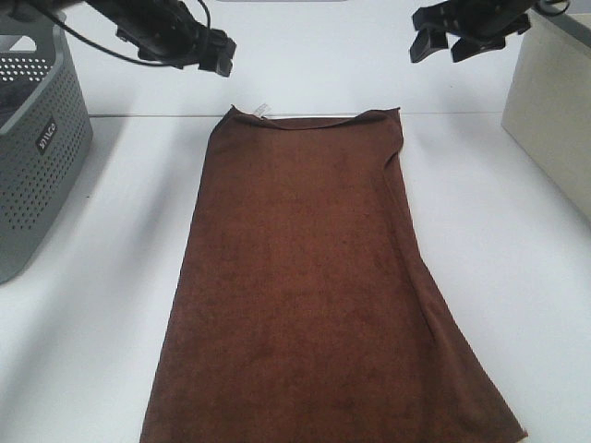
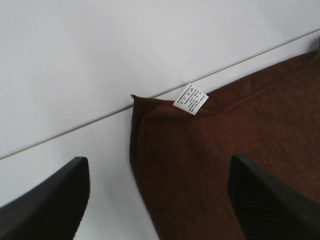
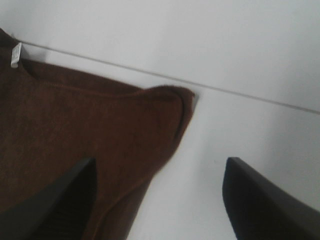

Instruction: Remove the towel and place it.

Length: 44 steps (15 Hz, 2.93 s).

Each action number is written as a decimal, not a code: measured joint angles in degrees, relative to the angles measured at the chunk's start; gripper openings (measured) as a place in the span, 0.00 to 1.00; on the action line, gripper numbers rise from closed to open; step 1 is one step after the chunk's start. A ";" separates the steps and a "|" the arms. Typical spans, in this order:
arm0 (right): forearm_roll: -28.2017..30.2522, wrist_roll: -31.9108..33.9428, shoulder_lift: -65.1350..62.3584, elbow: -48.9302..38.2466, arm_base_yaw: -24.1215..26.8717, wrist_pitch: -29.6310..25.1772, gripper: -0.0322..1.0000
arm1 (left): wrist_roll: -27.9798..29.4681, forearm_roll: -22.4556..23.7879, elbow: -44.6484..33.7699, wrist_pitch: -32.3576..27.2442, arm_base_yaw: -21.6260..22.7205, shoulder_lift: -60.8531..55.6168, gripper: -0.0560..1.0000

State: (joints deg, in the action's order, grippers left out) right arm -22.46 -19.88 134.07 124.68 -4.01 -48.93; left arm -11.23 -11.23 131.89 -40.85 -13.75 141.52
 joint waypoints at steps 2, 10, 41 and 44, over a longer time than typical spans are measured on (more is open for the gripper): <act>7.05 8.08 -7.05 0.00 0.00 -8.82 0.71 | 5.90 5.61 0.00 -7.91 0.40 -6.13 0.76; 13.52 14.90 -26.13 -1.55 6.99 -20.51 0.69 | 13.29 16.50 -1.09 -28.36 15.93 -26.18 0.77; 14.38 8.77 -134.24 -95.74 7.33 -12.72 0.67 | 10.77 12.43 -103.48 -18.96 17.70 -141.75 0.77; 14.21 8.59 -134.24 -95.74 7.33 -12.61 0.67 | 10.83 12.38 -103.53 -18.96 17.70 -141.75 0.77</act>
State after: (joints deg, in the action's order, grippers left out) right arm -8.25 -11.29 -0.17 28.93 3.32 -61.54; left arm -0.40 1.15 28.36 -59.82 3.95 -0.23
